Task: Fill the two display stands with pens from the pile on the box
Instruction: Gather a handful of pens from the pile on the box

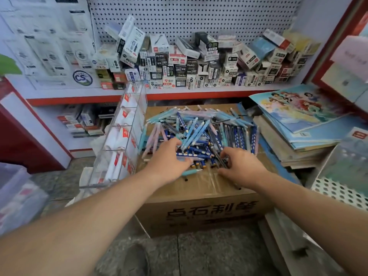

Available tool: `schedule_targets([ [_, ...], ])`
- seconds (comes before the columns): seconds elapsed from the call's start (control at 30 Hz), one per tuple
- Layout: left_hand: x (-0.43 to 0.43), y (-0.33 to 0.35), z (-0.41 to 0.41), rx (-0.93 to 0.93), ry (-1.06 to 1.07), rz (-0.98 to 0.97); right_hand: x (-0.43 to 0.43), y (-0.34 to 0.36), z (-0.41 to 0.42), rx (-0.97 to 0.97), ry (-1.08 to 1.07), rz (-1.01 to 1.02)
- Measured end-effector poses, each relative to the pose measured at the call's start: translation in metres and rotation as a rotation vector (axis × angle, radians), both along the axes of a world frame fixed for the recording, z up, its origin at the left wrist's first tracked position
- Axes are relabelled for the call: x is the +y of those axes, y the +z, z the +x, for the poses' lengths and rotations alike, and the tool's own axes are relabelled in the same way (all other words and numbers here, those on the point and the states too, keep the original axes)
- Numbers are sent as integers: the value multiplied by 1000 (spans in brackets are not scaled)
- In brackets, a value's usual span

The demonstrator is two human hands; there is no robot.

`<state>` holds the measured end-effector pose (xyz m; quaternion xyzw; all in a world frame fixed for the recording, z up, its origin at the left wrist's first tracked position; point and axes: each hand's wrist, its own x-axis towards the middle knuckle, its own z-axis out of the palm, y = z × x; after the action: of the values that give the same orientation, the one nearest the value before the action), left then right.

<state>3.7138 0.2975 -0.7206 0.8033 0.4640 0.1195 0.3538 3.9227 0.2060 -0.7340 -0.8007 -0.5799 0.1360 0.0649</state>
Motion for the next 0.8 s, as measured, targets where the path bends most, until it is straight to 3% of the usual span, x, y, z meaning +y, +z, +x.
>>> schedule_targets([
  [0.3, 1, -1, -5, 13, -22, 19, -1, -6, 4, 107, -95, 30],
  [0.53, -1, 2, -2, -3, -25, 76, -11, 3, 10, 367, -180, 111],
  [0.7, -6, 9, 6, -96, -98, 127, -20, 22, 3, 635, -88, 133],
  [0.8, -11, 9, 14, -184, -102, 30, -22, 29, -3, 747, -53, 154],
])
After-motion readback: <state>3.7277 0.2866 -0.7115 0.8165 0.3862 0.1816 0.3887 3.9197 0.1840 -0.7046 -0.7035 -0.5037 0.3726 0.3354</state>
